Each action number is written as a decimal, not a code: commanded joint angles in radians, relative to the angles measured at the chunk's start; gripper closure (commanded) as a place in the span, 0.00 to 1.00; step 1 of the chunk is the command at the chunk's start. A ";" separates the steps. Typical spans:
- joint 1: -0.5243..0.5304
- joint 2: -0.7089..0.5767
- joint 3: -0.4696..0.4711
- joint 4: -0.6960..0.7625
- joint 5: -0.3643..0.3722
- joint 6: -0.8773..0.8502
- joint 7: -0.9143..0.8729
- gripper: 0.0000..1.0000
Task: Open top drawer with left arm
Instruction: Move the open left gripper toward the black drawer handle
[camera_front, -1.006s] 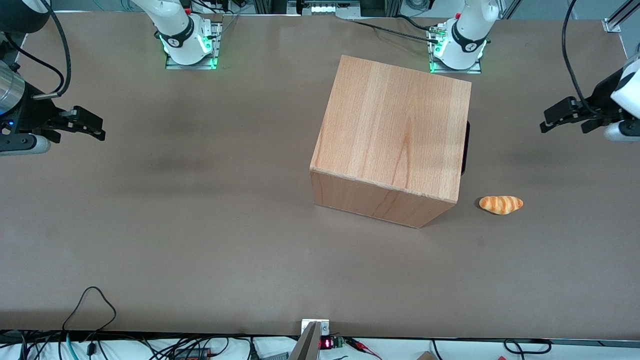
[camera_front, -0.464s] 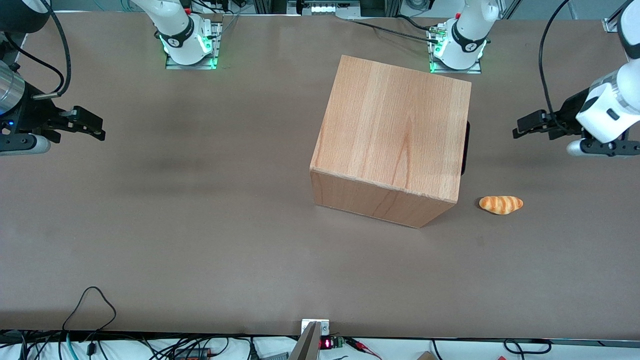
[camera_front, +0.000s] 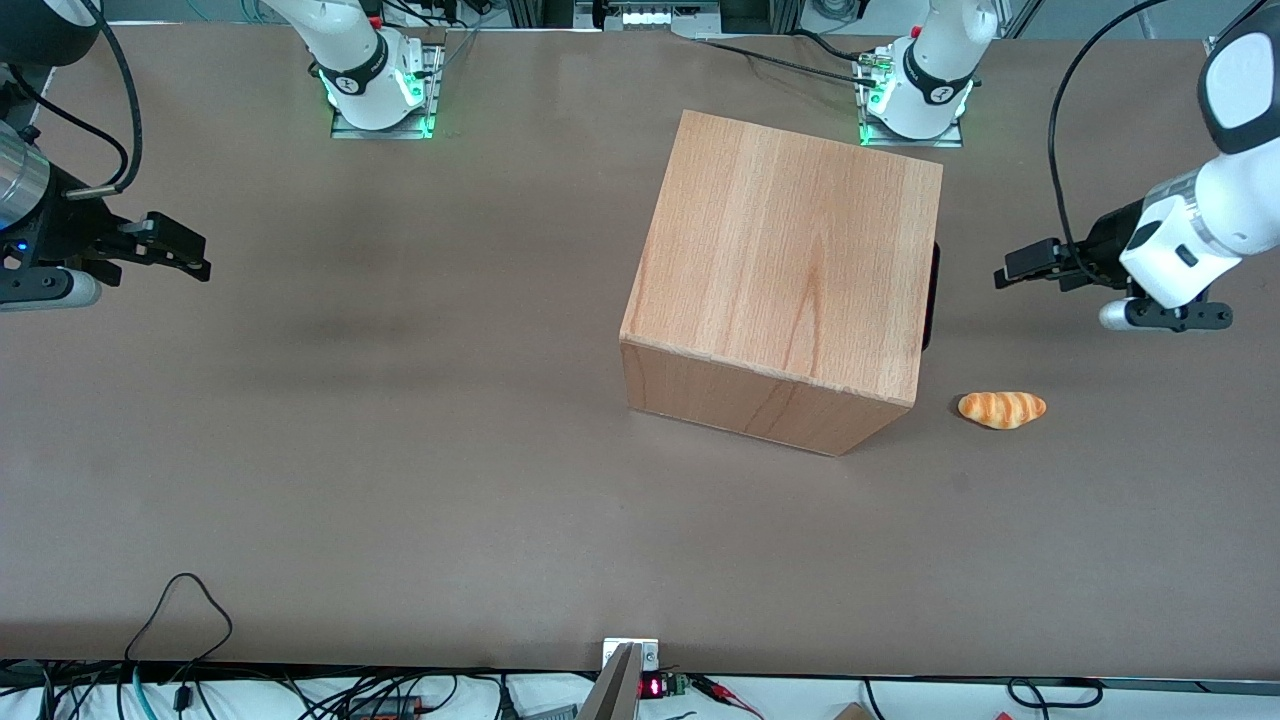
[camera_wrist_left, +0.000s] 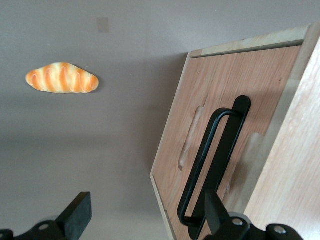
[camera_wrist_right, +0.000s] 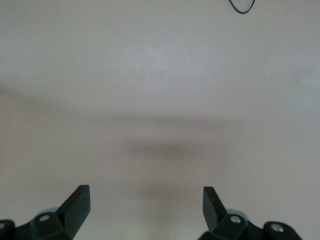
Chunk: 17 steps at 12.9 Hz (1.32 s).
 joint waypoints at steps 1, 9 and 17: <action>-0.001 0.017 0.000 -0.035 -0.053 0.037 0.024 0.00; -0.001 0.051 -0.005 -0.088 -0.096 0.102 0.150 0.00; -0.002 0.068 -0.006 -0.124 -0.184 0.104 0.346 0.00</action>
